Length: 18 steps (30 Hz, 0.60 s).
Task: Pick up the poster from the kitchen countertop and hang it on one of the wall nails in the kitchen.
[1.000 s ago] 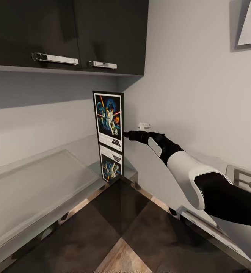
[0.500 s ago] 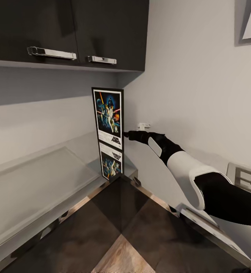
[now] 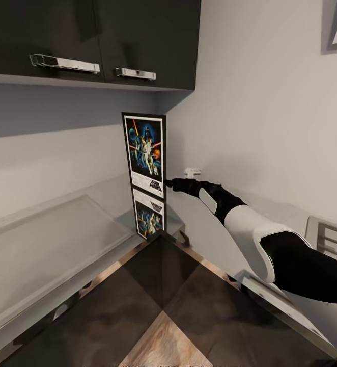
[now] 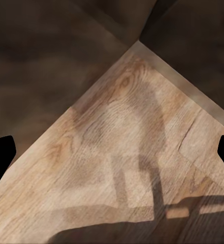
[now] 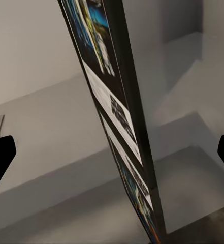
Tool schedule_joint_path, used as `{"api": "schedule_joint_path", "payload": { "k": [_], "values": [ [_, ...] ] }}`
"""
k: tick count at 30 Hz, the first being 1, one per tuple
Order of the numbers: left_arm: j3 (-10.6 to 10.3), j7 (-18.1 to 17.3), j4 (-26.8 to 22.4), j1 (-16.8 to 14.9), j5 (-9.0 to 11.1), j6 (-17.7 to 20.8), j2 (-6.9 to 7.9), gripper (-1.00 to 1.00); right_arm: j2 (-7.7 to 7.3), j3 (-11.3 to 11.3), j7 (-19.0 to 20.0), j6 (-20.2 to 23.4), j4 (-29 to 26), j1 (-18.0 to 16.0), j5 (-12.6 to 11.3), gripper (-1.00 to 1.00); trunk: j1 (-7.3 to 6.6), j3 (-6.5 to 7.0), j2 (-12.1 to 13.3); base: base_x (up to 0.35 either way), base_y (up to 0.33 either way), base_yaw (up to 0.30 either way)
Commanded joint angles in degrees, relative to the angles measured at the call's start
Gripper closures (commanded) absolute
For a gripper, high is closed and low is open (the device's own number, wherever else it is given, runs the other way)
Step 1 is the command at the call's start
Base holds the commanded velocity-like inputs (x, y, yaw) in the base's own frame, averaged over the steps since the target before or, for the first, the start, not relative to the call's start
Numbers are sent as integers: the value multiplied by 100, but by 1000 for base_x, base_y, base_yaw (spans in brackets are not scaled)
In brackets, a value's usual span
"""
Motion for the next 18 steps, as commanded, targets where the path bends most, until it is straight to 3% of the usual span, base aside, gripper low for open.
{"api": "schedule_joint_path", "payload": {
  "k": [1,9,18],
  "values": [
    [19,-39,-6,1,4,-3,-3,-100,-2,35,0,29,-4,-3,-60,-100,0,-11,-3,34,0,0],
    [20,-47,7,1,4,-3,0,-100,-2,39,2,22,1,-3,-60,-100,0,-25,-3,41,0,0],
    [40,-569,29,1,-12,-3,3,-100,-2,37,3,22,0,-3,-60,-100,0,-26,-3,3,0,0]
  ]
}}
